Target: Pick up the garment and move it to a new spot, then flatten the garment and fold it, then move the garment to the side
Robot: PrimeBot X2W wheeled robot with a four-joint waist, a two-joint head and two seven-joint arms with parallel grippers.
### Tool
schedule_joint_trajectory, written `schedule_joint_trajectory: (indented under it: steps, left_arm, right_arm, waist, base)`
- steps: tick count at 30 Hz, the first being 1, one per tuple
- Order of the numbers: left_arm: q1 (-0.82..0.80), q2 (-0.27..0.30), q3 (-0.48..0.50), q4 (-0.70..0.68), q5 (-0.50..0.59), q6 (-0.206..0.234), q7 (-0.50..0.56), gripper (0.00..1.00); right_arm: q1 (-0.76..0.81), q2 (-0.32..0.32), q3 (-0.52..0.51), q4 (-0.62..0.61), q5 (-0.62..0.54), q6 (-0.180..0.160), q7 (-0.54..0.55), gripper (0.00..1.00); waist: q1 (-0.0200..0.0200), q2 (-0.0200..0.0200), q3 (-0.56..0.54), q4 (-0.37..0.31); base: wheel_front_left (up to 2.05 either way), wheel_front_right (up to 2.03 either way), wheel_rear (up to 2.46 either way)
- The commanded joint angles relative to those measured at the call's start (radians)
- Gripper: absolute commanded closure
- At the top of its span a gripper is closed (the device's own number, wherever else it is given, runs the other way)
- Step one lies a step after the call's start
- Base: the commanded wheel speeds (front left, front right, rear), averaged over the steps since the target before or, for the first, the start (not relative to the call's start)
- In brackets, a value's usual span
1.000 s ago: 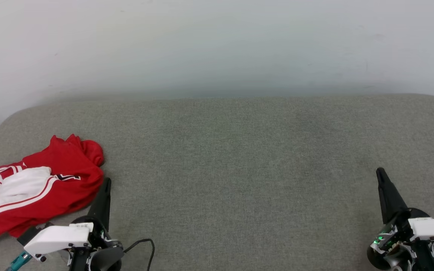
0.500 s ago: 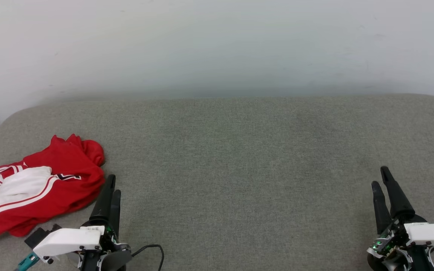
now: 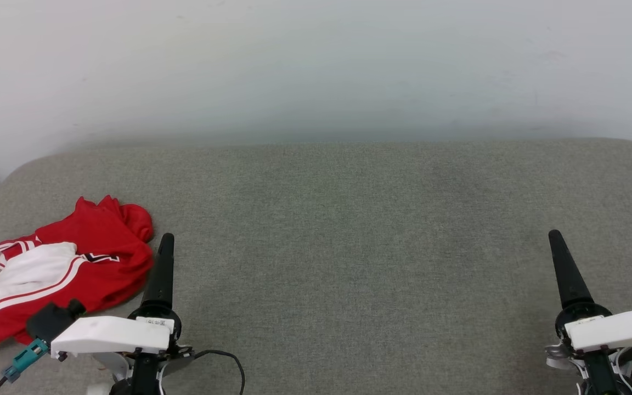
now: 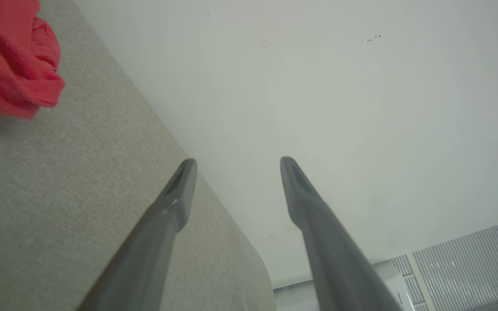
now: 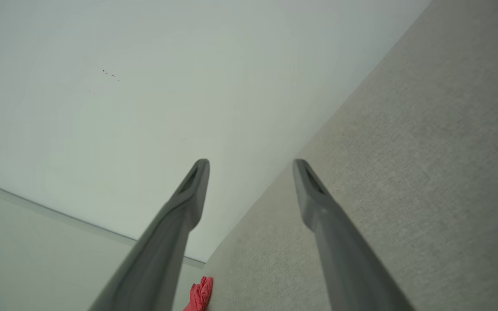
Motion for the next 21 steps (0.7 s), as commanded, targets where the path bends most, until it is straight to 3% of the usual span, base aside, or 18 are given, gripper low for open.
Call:
schedule_joint_trajectory:
  steps: [1, 13, 21]
  left_arm:
    - [-0.022, 0.002, -0.004, -0.025, 0.045, 0.000, -0.010, 0.00]
    - [-0.007, 0.027, -0.056, -0.011, 0.361, 0.005, -0.055, 0.00]
    - [-0.007, 0.057, -0.099, -0.003, 0.520, 0.037, -0.082, 0.00]
  right_arm:
    - [-0.024, -0.002, 0.002, -0.024, -0.053, 0.000, -0.011, 0.00]
    - [-0.013, -0.017, 0.047, -0.037, -0.325, 0.000, -0.032, 0.00]
    - [-0.002, -0.037, 0.046, -0.019, -0.467, 0.000, -0.028, 0.00]
  waist:
    - [0.0000, -0.0001, -0.001, 0.000]
    - [0.0000, -0.0001, -0.006, 0.002]
    - [0.0000, -0.0001, -0.008, 0.004]
  base:
    - [0.00, 0.00, 0.00]
    - [0.00, 0.00, 0.00]
    - [0.00, 0.00, 0.00]
